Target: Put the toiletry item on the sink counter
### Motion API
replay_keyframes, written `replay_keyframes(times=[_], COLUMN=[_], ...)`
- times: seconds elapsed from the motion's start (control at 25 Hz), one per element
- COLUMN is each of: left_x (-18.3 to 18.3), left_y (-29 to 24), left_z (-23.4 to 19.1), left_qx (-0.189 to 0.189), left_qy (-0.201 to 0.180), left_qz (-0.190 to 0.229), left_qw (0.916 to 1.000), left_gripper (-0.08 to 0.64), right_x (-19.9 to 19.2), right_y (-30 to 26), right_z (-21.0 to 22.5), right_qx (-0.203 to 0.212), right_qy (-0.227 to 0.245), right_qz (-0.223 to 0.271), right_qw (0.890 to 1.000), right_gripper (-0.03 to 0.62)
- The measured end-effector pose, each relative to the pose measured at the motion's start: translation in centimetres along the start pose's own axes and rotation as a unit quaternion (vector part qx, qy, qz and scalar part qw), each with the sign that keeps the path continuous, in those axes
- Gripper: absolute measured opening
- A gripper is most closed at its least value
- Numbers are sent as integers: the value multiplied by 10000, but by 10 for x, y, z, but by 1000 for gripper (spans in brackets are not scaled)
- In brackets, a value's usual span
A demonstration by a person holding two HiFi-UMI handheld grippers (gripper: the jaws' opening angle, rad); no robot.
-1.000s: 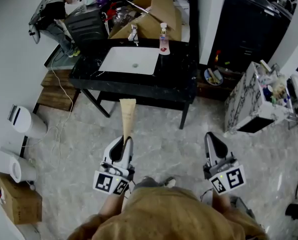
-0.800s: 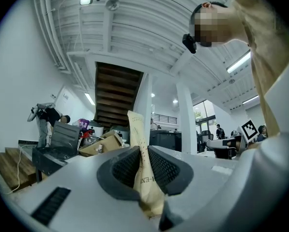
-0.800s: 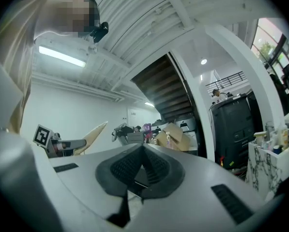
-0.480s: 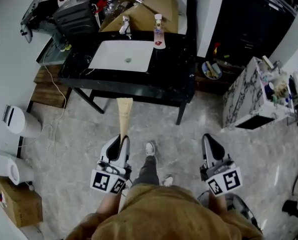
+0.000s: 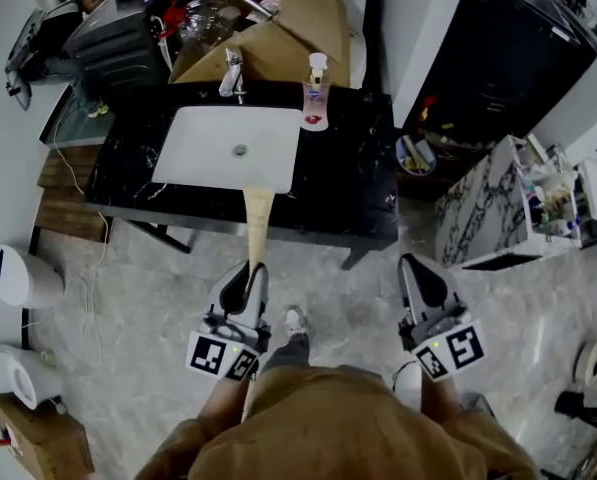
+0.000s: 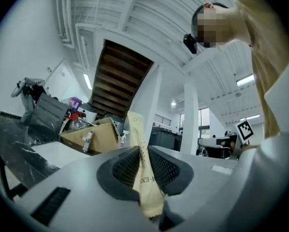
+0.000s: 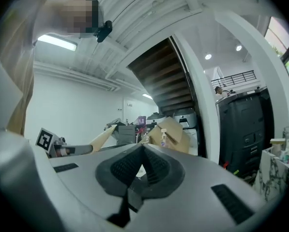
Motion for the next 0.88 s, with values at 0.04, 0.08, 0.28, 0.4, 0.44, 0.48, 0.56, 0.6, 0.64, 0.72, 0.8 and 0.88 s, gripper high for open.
replay_keyframes(times=[0.04,0.08,0.28,0.4,0.44,0.48,0.56,0.6,0.64,0.72,0.8,0.88], left_x=[1,2,5,4,2,1,-2,-3,-3,0,9,17], left_y=[-16,-32,-99,-126,-134,-141,-155,-162,-169,-182,-192,-197], left_z=[-8,-15,-23,-19,-17,-15,-9,-6,-3,6,14,18], left_qx=[-78,-179,-663,-863,-890,-903,-900,-875,-826,-716,-677,-656], left_qy=[126,207,386,358,352,342,271,227,202,164,4,-210], left_qz=[-17,-18,-61,-156,-202,-242,-295,-313,-321,-272,-182,-119], left_qw=[9999,9996,9970,9955,9952,9950,9951,9954,9959,9969,9975,9976], left_gripper=[51,51,52,52,51,51,51,52,51,52,52,51], right_x=[4,8,10,11,12,13,15,17,19,25,28,26], right_y=[-14,-26,-49,-53,-54,-56,-60,-63,-65,-68,-70,-76], right_z=[6,12,44,65,74,82,99,108,117,137,156,169], right_qx=[-37,-85,-516,-686,-723,-742,-708,-664,-614,-520,-452,-381], right_qy=[23,32,-128,-180,-193,-203,-208,-202,-188,-145,-131,-176], right_qz=[-8,-11,-76,-66,-41,-14,62,107,146,210,263,296], right_qw=[10000,10000,9986,9975,9972,9970,9973,9975,9978,9983,9985,9987], right_gripper=[3,3,3,3,3,3,3,3,3,3,3,3])
Point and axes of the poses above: the fingertips, and each gripper's own axes: y backward along the fingers, z to its right, x out of its top, the point moved 6 cm from there along y, backward along the fingers, and after that the axes turned 10 degrees about x, right-handed, at the moved point
